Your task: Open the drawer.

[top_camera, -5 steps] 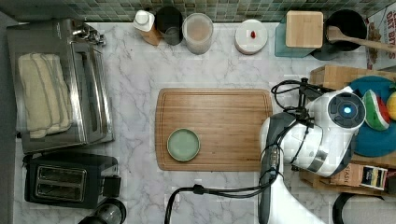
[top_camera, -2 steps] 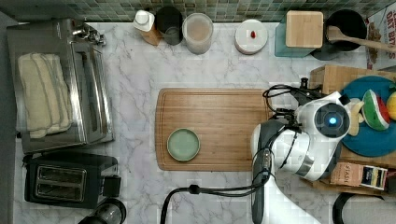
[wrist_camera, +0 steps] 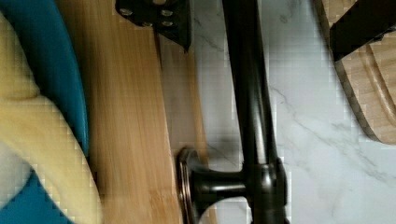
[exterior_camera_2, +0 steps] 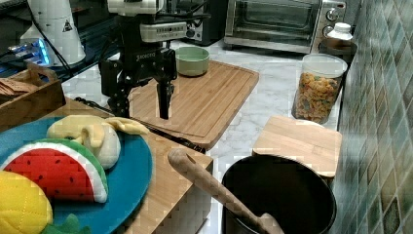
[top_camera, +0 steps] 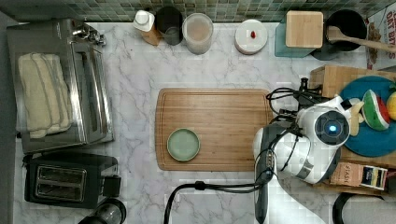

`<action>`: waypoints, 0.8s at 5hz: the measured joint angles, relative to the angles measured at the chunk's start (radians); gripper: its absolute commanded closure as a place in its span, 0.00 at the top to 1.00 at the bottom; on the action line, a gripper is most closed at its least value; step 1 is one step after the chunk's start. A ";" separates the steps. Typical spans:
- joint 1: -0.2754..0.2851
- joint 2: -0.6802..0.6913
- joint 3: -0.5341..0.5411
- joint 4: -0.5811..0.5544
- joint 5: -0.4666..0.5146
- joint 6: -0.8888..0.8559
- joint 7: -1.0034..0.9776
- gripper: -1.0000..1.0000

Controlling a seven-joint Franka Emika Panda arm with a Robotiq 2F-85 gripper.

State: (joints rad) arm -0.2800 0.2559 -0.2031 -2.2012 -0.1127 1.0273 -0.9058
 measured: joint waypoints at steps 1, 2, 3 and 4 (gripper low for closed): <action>-0.001 0.004 0.012 -0.004 0.009 0.030 -0.009 1.00; 0.000 0.017 0.016 -0.018 0.016 0.100 -0.011 1.00; -0.003 0.041 0.022 -0.023 0.033 0.109 -0.011 1.00; -0.007 0.062 0.032 -0.025 0.080 0.096 -0.011 1.00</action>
State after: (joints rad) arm -0.2871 0.3176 -0.1711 -2.2266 -0.0327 1.1230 -0.9170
